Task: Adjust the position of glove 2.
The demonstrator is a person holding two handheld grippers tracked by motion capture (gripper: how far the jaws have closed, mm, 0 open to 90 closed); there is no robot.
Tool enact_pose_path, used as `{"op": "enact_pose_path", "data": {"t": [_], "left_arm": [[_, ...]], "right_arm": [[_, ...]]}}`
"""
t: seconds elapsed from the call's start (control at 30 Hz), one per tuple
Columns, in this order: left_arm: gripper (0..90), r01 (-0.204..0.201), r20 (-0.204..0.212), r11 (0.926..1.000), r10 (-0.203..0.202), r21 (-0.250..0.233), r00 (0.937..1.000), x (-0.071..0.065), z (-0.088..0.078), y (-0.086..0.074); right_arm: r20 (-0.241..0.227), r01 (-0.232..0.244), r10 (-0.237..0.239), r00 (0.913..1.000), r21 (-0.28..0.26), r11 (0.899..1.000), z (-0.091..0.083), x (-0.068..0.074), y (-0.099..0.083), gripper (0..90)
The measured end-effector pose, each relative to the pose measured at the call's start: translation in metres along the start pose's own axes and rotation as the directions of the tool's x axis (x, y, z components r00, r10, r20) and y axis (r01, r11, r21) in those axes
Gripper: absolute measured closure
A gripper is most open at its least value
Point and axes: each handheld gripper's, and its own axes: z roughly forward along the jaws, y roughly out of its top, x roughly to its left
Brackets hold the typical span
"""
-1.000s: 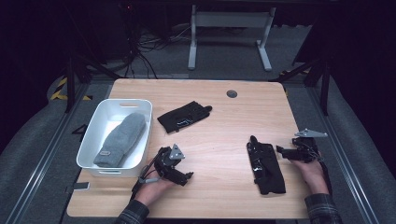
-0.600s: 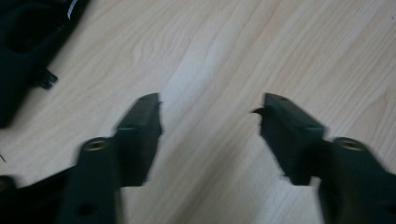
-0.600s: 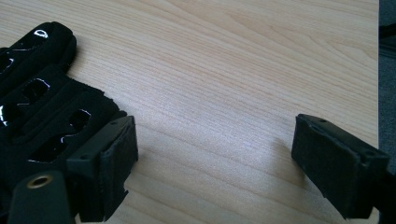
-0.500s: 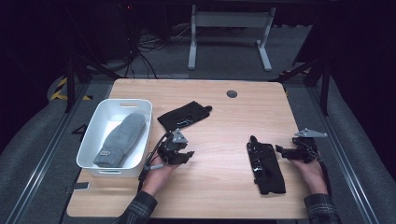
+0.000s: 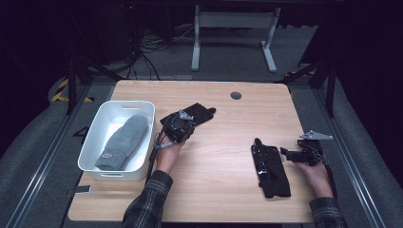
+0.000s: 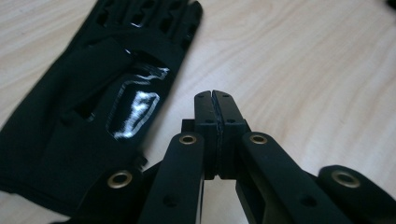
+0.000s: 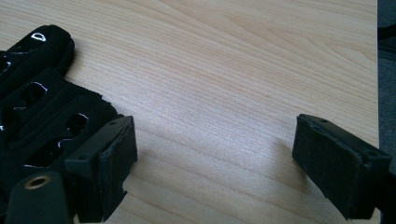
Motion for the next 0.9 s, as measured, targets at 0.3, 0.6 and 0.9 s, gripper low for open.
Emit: {"op": "enact_pose_path", "data": {"t": [0.3,0.6,0.9], "left_arm": [[89.9,0.001,-0.032,0.9985,0.001,0.055,0.9995,0.022,0.032,0.014],[89.9,0.0,-0.008,0.9967,0.001,0.081,1.0,0.024,0.052,0.021],[90.0,-0.037,0.068,0.9955,0.032,0.087,0.9972,0.008,0.048,0.017]], "right_arm": [[0.0,0.001,-0.001,1.0,-0.001,1.0,0.0,0.0,0.0,14.0],[0.0,0.001,-0.001,1.0,-0.001,1.0,0.0,0.0,0.0,14.0],[-0.001,0.002,-0.002,1.0,-0.001,1.0,0.0,0.0,0.0,14.2]]}}
